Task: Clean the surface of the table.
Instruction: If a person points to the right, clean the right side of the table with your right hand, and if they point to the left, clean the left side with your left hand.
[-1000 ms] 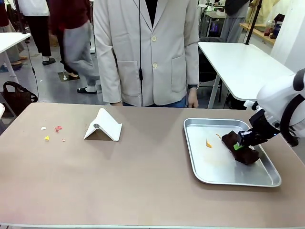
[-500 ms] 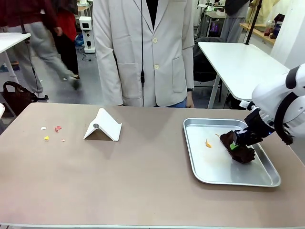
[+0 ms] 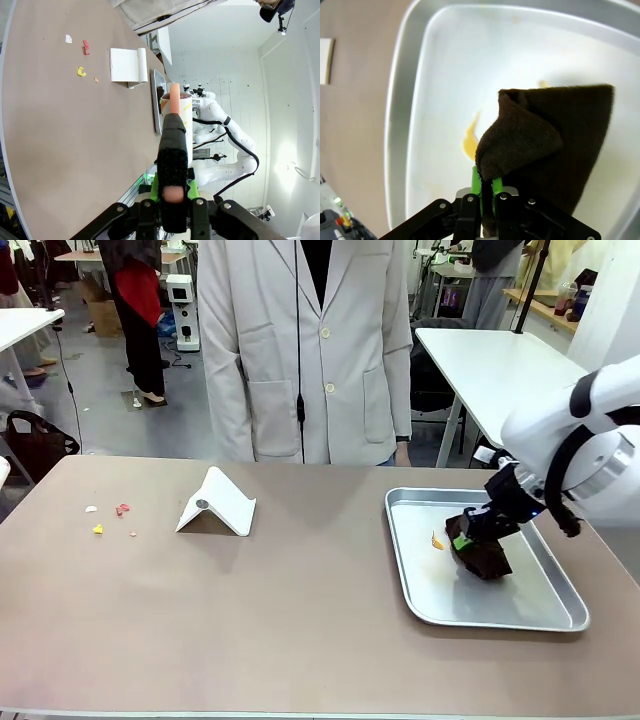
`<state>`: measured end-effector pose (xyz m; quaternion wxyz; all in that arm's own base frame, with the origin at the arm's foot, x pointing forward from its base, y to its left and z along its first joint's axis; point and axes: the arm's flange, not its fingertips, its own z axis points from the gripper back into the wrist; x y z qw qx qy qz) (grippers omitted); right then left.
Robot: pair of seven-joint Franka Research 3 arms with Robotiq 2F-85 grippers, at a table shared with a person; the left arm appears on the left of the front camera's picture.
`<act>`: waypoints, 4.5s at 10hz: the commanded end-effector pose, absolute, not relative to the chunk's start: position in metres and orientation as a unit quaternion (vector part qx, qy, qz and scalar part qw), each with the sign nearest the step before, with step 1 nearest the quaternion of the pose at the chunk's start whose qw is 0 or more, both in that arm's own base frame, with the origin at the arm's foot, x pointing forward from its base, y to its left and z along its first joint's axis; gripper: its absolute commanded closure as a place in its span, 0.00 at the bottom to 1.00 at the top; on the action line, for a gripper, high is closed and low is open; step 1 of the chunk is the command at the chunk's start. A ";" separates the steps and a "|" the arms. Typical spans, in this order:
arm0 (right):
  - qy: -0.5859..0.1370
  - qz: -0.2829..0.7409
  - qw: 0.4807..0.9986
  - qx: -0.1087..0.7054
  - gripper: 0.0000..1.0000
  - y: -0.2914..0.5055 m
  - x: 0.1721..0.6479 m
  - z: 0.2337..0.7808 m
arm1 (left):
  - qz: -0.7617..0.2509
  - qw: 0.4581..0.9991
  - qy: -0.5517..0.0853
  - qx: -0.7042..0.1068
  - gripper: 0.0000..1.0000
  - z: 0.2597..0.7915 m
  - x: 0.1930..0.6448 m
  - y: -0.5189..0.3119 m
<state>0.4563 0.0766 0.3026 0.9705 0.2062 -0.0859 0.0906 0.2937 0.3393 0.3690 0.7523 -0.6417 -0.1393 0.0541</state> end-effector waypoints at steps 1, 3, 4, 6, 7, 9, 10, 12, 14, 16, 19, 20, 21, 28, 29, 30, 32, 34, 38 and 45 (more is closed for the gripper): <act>-0.086 0.116 0.964 0.222 0.91 0.096 0.467 0.298 | 0.057 0.754 -0.134 -0.641 1.00 0.373 0.292 0.337; -0.081 0.148 0.958 0.233 0.91 0.113 0.467 0.301 | 0.057 0.754 -0.134 -0.641 1.00 0.373 0.292 0.337; -0.083 0.166 0.954 0.235 0.91 0.121 0.465 0.303 | 0.057 0.754 -0.134 -0.641 1.00 0.373 0.292 0.337; -0.090 0.179 0.954 0.225 0.91 0.131 0.465 0.302 | 0.057 0.754 -0.134 -0.641 1.00 0.373 0.292 0.337; -0.089 0.176 0.956 0.219 0.91 0.132 0.467 0.300 | 0.057 0.754 -0.134 -0.641 1.00 0.373 0.292 0.337; -0.094 0.159 0.962 0.203 0.91 0.131 0.473 0.296 | 0.057 0.754 -0.134 -0.641 1.00 0.373 0.292 0.337; -0.101 0.146 0.965 0.192 0.91 0.129 0.477 0.294 | 0.057 0.754 -0.134 -0.641 1.00 0.373 0.292 0.337; -0.111 0.119 0.969 0.188 0.91 0.119 0.486 0.294 | 0.057 0.754 -0.134 -0.641 1.00 0.373 0.292 0.337; -0.121 0.082 0.970 0.193 0.91 0.103 0.496 0.293 | 0.057 0.754 -0.134 -0.641 1.00 0.373 0.292 0.337; -0.115 0.057 0.973 0.193 0.91 0.086 0.503 0.290 | 0.057 0.754 -0.134 -0.641 1.00 0.373 0.292 0.337; -0.115 0.018 0.973 0.197 0.91 0.052 0.506 0.290 | 0.057 0.754 -0.134 -0.641 1.00 0.373 0.292 0.337; -0.115 0.008 0.975 0.189 0.91 0.041 0.506 0.292 | 0.057 0.754 -0.134 -0.641 1.00 0.373 0.292 0.337; -0.112 0.005 0.975 0.191 0.91 0.028 0.502 0.296 | 0.057 0.754 -0.134 -0.641 1.00 0.373 0.292 0.337; -0.014 0.142 0.971 0.193 0.91 0.003 0.442 0.313 | 0.057 0.754 -0.134 -0.641 1.00 0.373 0.292 0.337; -0.023 0.196 0.960 0.196 0.91 0.007 0.434 0.314 | 0.057 0.754 -0.134 -0.641 1.00 0.373 0.292 0.337; -0.043 0.255 0.942 0.214 0.91 0.012 0.431 0.312 | 0.057 0.754 -0.134 -0.641 1.00 0.373 0.292 0.337; -0.054 0.327 0.903 0.275 0.91 0.026 0.431 0.305 | 0.057 0.754 -0.134 -0.641 1.00 0.373 0.292 0.337; -0.048 0.360 0.870 0.334 0.91 0.035 0.432 0.306 | 0.057 0.754 -0.134 -0.641 1.00 0.373 0.292 0.337; -0.057 0.234 0.822 0.516 0.91 0.011 0.435 0.328 | 0.057 0.754 -0.134 -0.641 1.00 0.373 0.292 0.337; -0.084 -0.088 0.739 0.662 0.91 -0.110 0.390 0.385 | 0.057 0.754 -0.134 -0.641 1.00 0.373 0.292 0.337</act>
